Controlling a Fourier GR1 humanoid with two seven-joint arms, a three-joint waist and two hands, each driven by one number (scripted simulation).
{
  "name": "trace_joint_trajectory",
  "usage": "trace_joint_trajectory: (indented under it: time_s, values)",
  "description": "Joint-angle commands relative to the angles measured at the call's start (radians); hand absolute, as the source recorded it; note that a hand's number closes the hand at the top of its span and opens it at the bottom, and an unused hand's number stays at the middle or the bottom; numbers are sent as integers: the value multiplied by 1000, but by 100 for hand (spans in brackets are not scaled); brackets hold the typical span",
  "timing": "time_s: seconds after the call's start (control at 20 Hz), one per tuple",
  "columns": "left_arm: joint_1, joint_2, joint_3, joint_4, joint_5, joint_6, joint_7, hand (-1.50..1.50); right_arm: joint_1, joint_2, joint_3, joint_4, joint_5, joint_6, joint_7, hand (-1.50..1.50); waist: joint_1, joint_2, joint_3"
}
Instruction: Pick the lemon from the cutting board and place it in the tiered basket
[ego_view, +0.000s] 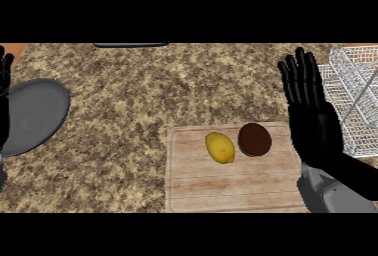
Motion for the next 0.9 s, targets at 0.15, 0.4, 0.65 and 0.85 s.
trace_joint_trajectory:
  time_s: [0.15,0.4,0.65,0.85]
  values:
    - [72,-24,-117,65,-105,19,113,0,88,7,22,15,-56,-1,188,150,13,9,-8]
    - [120,-6,-117,137,-83,-10,155,0,232,-96,-86,236,126,-251,316,-150,-40,32,-19]
    - [102,-83,-189,179,-140,18,186,0,283,-95,2,9,271,-432,543,-150,-5,5,-12]
    - [91,-78,-183,149,-146,10,214,0,267,-289,38,-160,322,-285,804,-150,7,3,-12]
